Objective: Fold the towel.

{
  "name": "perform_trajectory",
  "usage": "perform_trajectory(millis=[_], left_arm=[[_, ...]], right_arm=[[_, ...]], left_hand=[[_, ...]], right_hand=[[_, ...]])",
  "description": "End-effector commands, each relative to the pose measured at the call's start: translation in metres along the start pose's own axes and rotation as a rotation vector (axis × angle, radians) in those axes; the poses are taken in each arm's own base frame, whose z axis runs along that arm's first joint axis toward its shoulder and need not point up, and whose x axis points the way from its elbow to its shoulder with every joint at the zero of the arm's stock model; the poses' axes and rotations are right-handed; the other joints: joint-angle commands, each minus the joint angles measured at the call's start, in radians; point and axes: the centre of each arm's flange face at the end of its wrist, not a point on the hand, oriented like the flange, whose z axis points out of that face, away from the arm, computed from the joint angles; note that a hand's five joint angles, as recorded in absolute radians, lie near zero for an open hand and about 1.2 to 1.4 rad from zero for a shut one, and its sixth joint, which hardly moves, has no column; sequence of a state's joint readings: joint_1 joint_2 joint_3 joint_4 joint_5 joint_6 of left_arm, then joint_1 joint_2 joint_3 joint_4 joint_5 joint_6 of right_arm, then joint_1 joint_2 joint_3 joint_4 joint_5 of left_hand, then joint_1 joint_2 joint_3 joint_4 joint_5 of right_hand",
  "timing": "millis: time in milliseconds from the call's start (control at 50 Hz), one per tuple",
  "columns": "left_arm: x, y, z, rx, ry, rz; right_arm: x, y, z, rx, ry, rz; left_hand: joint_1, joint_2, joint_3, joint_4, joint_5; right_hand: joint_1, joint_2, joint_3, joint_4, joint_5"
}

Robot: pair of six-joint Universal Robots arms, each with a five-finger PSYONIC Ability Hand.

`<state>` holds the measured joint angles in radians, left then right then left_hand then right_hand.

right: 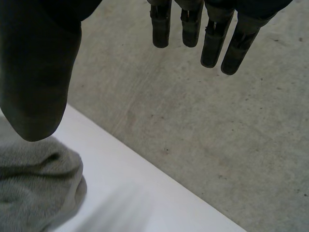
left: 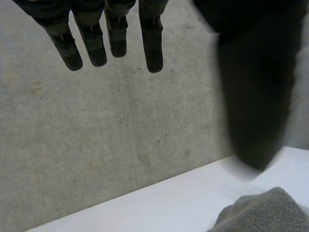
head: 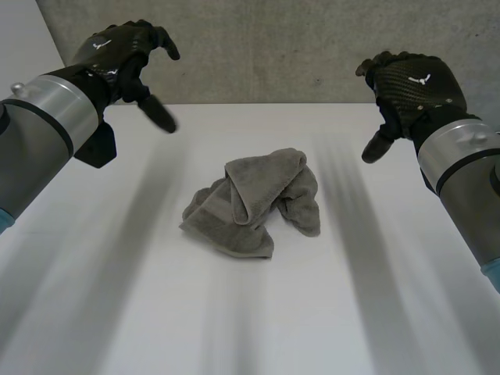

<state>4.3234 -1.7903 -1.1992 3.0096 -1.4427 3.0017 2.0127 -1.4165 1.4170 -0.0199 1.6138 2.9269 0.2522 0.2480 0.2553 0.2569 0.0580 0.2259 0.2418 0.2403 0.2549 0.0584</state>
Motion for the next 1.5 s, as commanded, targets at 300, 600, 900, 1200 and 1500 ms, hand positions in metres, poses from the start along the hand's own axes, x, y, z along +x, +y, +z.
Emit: perform_trajectory(millis=[300, 600, 900, 1200, 1500], left_arm=[[-0.015, 0.023, 0.006, -0.119, -0.119, -0.017], [-0.021, 0.019, 0.005, -0.117, -0.142, -0.014], [-0.025, 0.049, 0.016, -0.18, -0.138, -0.014], [-0.034, 0.191, 0.065, -0.431, -0.134, -0.03], [-0.034, 0.235, 0.083, -0.469, -0.133, -0.025]], right_arm=[[0.008, -0.008, 0.002, 0.004, 0.024, 0.048], [0.008, -0.009, 0.003, 0.004, 0.015, 0.046], [-0.008, -0.005, 0.0, -0.018, -0.112, 0.013], [-0.099, 0.066, 0.03, -0.102, -0.557, -0.173], [-0.12, 0.109, 0.068, -0.143, -0.424, -0.336]], left_hand=[[-0.071, -0.067, -0.074, -0.076, -0.051], [-0.071, -0.067, -0.074, -0.076, -0.051], [-0.071, -0.067, -0.074, -0.076, -0.051], [-0.059, -0.055, -0.062, -0.064, -0.04], [0.002, 0.007, -0.001, -0.002, 0.022]], right_hand=[[-0.051, -0.067, -0.066, -0.08, -0.058], [-0.051, -0.067, -0.066, -0.08, -0.058], [-0.051, -0.067, -0.066, -0.08, -0.058], [-0.051, -0.067, -0.066, -0.08, -0.058], [0.153, 0.137, 0.138, 0.124, 0.146]])
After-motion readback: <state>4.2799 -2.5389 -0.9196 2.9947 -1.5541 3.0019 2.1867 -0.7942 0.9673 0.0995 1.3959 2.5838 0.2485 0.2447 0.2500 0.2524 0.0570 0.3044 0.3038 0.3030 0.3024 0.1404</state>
